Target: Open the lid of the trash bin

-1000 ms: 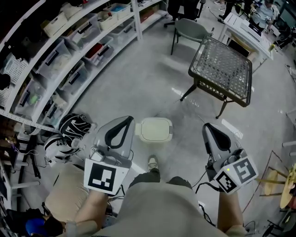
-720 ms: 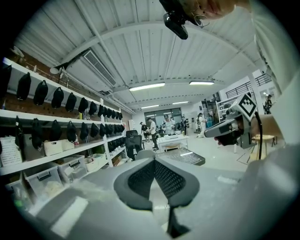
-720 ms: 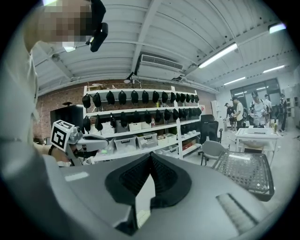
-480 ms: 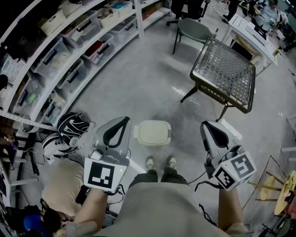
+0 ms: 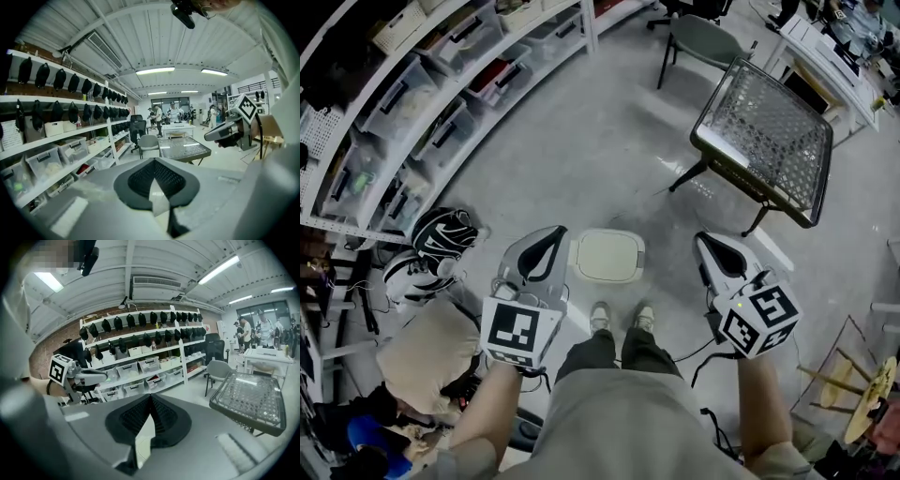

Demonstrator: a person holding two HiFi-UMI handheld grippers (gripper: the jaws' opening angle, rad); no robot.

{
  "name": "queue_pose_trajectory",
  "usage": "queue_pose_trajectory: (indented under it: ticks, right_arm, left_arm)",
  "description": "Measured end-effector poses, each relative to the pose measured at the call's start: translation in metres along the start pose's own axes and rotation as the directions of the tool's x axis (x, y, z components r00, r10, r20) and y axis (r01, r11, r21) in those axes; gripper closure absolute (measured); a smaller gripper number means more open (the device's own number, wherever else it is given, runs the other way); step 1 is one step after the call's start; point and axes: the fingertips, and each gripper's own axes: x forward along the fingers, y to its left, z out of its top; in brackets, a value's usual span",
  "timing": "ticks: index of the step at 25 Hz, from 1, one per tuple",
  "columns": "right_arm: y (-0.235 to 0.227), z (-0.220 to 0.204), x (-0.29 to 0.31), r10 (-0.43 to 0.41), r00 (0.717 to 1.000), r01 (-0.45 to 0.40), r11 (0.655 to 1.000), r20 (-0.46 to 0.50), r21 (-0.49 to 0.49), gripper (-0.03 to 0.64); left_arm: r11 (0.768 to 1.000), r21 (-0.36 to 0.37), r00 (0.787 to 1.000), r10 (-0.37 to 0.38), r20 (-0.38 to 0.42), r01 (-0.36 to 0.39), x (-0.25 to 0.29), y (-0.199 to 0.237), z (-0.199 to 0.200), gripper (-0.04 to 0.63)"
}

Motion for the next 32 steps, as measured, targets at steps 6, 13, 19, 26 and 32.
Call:
queue_pose_trajectory:
  ticks: [6, 13, 19, 26, 32]
  right_arm:
    - [-0.026, -0.070, 0.054, 0.024, 0.994, -0.017, 0.997, -0.106, 0.069, 0.614]
    - [-0.052, -0.177, 0.114, 0.027, 0.971, 0.006, 0.991, -0.238, 0.135, 0.614]
    - [-0.070, -0.274, 0.154, 0.031, 0.935, 0.038, 0.982, -0.352, 0.186, 0.614]
    - [-0.083, -0.395, 0.197, 0.040, 0.877, 0.069, 0.976, -0.478, 0.207, 0.614]
    - [-0.100, -0.493, 0.228, 0.036, 0.815, 0.097, 0.975, -0.578, 0.198, 0.614]
  left_arm:
    - [0.999, -0.033, 0.995, -0.027, -0.097, 0.024, 0.042, -0.004, -0.060, 0.592]
    - [0.994, -0.098, 0.973, -0.060, -0.224, 0.039, 0.081, -0.006, -0.155, 0.594]
    - [0.989, -0.145, 0.939, -0.080, -0.335, 0.032, 0.102, -0.007, -0.244, 0.592]
    - [0.975, -0.223, 0.899, -0.099, -0.426, 0.002, 0.115, -0.010, -0.350, 0.592]
    - [0.965, -0.260, 0.861, -0.098, -0.499, -0.041, 0.119, -0.010, -0.439, 0.592]
